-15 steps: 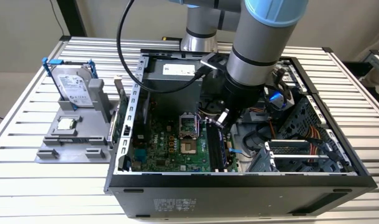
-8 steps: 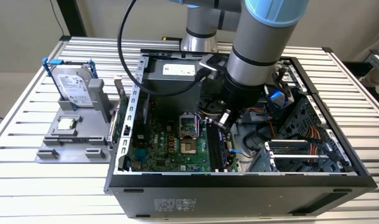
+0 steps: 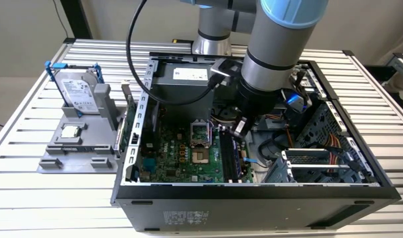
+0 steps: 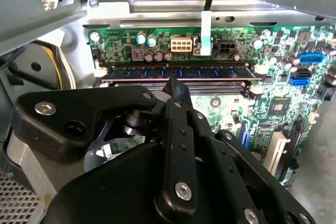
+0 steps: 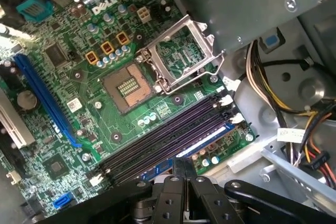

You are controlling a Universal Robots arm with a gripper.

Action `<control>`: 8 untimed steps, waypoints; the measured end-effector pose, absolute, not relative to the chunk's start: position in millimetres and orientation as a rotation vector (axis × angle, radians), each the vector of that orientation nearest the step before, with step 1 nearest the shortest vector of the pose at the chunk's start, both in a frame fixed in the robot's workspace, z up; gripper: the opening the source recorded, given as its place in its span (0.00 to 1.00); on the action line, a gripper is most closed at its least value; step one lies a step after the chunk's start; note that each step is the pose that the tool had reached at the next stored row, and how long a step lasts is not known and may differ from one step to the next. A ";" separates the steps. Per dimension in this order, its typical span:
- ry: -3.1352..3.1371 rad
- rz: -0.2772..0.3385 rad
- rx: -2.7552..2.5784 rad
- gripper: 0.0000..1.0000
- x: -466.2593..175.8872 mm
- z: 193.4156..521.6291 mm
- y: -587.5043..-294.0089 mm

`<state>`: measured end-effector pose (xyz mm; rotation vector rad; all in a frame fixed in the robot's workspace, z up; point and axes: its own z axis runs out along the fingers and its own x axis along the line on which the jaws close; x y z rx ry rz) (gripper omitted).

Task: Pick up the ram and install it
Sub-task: 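Press down the ram until it locks into place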

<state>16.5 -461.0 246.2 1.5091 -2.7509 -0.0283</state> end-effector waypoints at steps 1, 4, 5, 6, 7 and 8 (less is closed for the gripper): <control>-2.742 -0.028 1.525 0.00 16.5 246.3 -461.0; -2.717 -0.029 1.570 0.00 16.6 246.3 -461.0; -2.708 -0.029 1.585 0.00 16.6 246.3 -461.0; -2.698 -0.029 1.602 0.00 16.5 246.3 -461.1; -2.688 -0.029 1.618 0.00 16.5 246.3 -461.1; -2.678 -0.029 1.634 0.00 16.5 246.3 -461.1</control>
